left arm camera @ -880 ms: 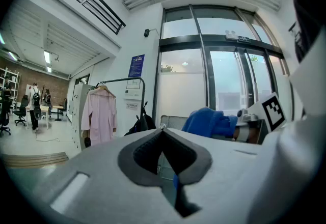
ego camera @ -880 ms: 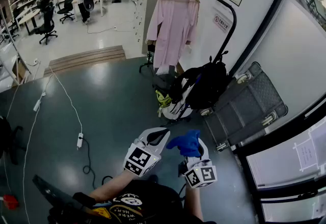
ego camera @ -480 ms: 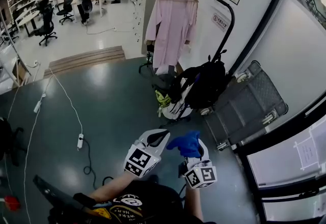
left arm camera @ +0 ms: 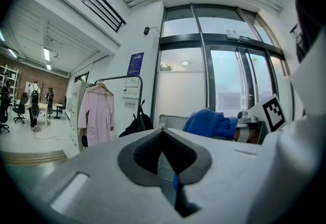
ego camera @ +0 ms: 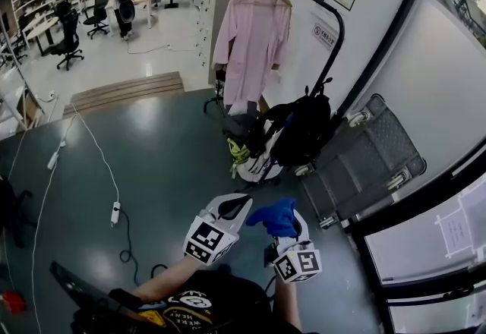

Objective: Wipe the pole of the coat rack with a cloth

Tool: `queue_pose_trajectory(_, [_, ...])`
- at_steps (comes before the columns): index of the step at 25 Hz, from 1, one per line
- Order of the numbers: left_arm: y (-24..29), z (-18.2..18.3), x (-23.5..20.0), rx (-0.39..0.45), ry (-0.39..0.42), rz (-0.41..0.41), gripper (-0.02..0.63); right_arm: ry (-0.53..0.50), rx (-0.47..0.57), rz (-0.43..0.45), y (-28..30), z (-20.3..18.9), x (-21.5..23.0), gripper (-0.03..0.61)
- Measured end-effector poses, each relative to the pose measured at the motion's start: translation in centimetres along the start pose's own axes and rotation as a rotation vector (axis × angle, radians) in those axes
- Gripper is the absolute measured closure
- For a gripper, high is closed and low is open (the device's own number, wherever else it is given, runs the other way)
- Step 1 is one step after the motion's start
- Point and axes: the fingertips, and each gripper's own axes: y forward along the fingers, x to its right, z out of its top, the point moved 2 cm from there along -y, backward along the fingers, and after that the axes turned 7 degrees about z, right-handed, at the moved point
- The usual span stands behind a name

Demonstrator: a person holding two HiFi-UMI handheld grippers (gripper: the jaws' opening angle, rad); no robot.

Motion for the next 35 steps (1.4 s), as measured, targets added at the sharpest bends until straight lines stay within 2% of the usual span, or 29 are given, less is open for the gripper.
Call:
queue_pose_trajectory(5, [1.6,0.3,0.4,0.012,-0.006,0.012,0.617,0.032,0.030,0.021,0.0,0.3,1.7,0.515])
queue_pose_trajectory(10, [3.2,0.7,0.3,0.025,0.007,0.040,0.615,0.035,0.014,0.044,0.6,0.2,3.7,0.515])
queue_pose_trajectory(13, [4.1,1.1,-0.7,0.031,0.021,0.067,0.615,0.037,-0.010,0.062,1.8,-0.2,4.8,0.515])
queue_pose_trajectory(16, [5.3,1.2,-2.5,0.031,0.002,0.086,0.615,0.043,-0.023,0.070,3.4,-0.3,5.6,0.515])
queue_pose_trajectory(21, [8.3,1.5,-7.5,0.039,-0.028,0.080,0.615,0.039,-0.035,0.046,8.5,-0.6,7.7,0.515])
queue_pose_trajectory(27, [12.3,3.1,-16.3,0.047,-0.007,0.069,0.615,0.034,-0.067,0.016,19.1,-0.7,9.2,0.515])
queue_pose_trajectory(31, [14.8,4.9,-21.0,0.063,0.009,0.002,0.615,0.015,-0.038,-0.015,25.1,0.2,9.5,0.515])
queue_pose_trajectory(35, [18.9,5.8,-24.6,0.054,0.016,-0.075,0.615,0.017,-0.078,-0.131,30.4,1.1,13.3,0.515])
